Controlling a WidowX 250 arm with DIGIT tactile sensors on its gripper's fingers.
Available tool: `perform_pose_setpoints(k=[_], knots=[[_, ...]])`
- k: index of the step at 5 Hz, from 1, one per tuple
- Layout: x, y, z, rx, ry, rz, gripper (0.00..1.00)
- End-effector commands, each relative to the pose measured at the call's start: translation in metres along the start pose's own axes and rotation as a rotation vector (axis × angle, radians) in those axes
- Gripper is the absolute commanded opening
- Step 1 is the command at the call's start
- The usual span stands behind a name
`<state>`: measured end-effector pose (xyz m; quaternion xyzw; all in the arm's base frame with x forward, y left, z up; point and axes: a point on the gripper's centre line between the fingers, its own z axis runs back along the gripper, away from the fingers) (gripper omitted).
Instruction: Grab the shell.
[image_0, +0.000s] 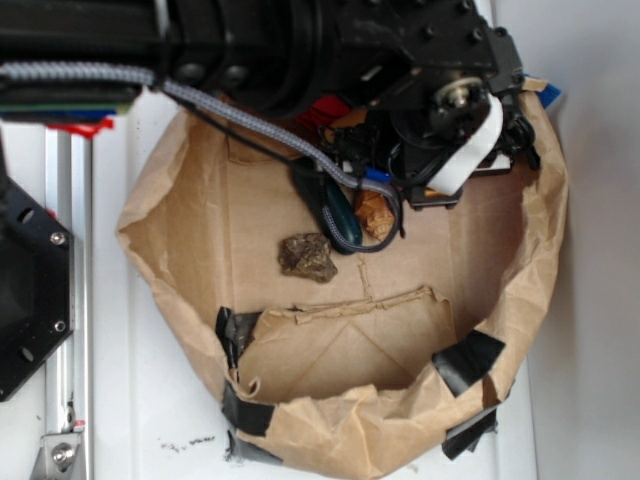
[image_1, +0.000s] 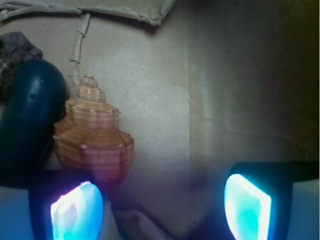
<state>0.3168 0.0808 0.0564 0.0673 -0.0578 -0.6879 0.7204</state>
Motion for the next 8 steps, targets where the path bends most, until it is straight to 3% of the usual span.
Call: perform_pose_setpoints(k=[1, 2, 5, 8], knots=[[-0.002, -0.002, -0.001, 0.035, 0.054, -0.035, 1.00], [0.000, -0.018, 0.006, -0.027, 0.033, -0.076, 1.00], [0.014, -0.043, 0.031, -0.070, -0.090, -0.131, 1.00], [0.014, -0.040, 0.020, -0.055, -0.051, -0.110, 1.00]])
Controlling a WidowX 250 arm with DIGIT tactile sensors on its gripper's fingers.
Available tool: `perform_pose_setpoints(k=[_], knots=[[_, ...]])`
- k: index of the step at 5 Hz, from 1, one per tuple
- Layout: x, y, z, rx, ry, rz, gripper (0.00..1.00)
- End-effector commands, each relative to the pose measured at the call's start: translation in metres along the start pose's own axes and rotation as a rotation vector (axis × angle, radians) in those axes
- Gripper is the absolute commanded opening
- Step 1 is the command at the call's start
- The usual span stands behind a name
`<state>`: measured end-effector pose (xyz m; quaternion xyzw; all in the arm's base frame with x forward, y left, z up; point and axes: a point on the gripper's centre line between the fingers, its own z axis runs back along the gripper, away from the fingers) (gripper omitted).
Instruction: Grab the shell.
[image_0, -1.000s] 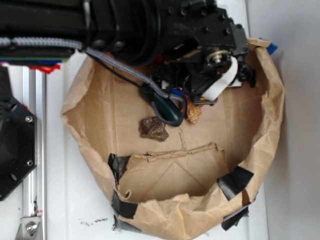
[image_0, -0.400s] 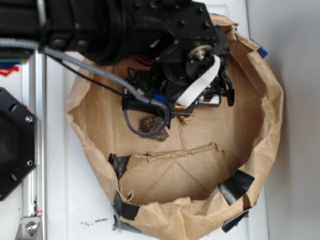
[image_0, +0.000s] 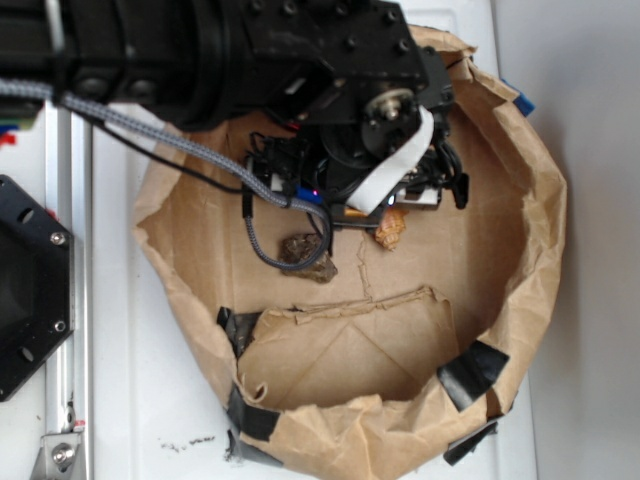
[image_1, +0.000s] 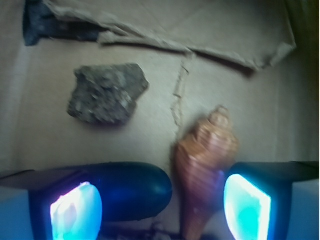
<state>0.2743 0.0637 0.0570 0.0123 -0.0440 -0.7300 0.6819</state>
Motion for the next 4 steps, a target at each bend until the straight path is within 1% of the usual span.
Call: perform_pose_setpoints(k=[1, 2, 4], knots=[[-0.001, 0.004, 0.011, 0.046, 0.019, 0.004, 1.00], [-0.001, 0.013, 0.009, 0.074, 0.026, 0.021, 1.00], [0.003, 0.019, 0.010, 0.095, 0.024, 0.017, 1.00]])
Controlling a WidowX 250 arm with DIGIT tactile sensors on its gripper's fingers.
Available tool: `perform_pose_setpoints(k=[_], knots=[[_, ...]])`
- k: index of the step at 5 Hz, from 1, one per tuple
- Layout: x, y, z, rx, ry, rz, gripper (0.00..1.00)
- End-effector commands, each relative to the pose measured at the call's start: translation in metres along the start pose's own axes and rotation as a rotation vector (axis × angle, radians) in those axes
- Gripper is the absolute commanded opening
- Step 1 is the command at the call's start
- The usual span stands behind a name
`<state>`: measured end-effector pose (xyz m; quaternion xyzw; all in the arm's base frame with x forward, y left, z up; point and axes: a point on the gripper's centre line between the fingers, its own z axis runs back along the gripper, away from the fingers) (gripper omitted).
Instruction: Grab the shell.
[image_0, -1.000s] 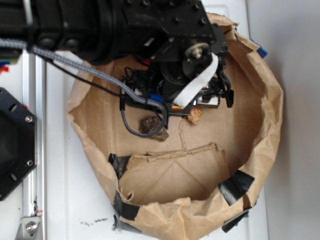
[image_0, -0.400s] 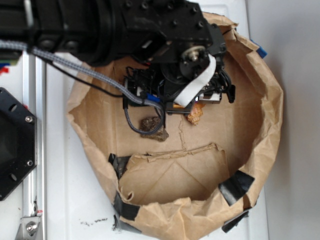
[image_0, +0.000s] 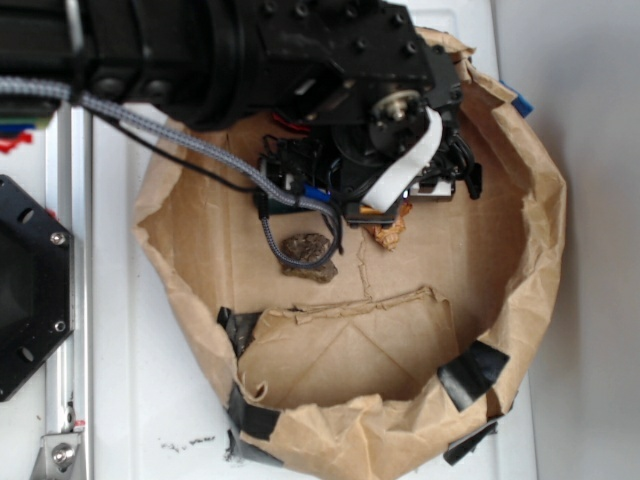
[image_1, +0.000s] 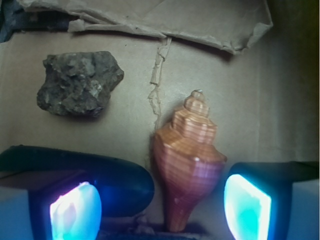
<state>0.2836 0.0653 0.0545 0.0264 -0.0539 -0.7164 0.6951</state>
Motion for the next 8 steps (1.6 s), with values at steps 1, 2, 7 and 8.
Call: perform_pose_setpoints(k=[1, 2, 7, 8], knots=[[0.007, 0.016, 0.009, 0.077, 0.016, -0.015, 1.00], [0.008, 0.015, 0.007, 0.079, 0.021, -0.018, 1.00], [0.024, -0.011, 0.018, 0.023, -0.067, -0.130, 1.00], [0.023, -0.013, 0.017, 0.019, -0.072, -0.129, 1.00]])
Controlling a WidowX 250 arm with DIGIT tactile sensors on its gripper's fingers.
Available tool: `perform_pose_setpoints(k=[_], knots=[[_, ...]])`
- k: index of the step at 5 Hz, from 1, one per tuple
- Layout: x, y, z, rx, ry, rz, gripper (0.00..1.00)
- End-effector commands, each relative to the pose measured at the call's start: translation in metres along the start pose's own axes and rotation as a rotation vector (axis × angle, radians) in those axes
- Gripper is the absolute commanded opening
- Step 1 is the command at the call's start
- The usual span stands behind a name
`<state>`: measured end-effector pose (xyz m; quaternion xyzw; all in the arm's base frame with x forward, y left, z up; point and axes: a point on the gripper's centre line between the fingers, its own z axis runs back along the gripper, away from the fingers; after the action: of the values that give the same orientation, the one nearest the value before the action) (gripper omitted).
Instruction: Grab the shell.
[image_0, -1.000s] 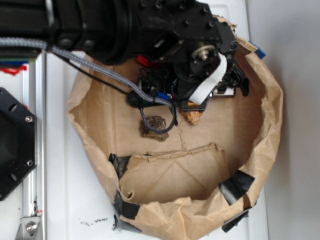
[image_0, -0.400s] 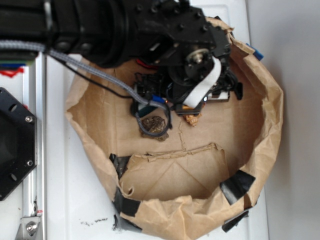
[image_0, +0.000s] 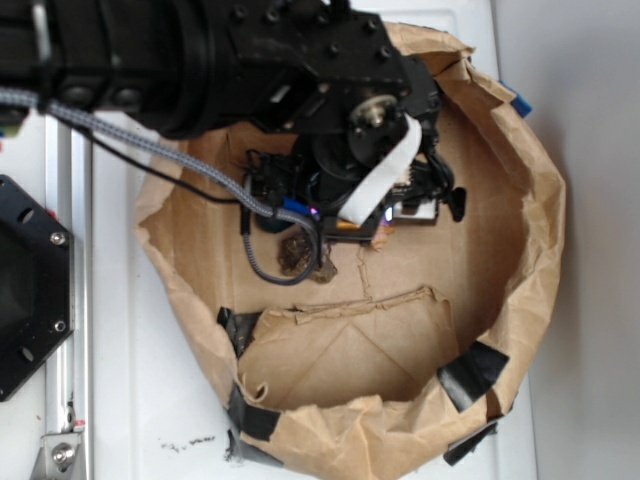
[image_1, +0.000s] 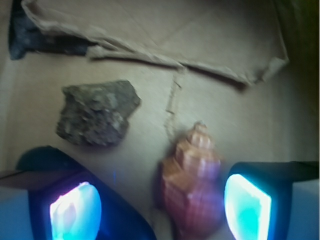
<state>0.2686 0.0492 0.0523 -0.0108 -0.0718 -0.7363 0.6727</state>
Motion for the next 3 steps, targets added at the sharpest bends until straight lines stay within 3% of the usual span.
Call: perform_pose_setpoints(k=[1, 3], knots=[[0.006, 0.008, 0.014, 0.050, 0.034, -0.049, 1.00], [0.004, 0.029, 0.031, 0.058, 0.018, 0.054, 1.00]])
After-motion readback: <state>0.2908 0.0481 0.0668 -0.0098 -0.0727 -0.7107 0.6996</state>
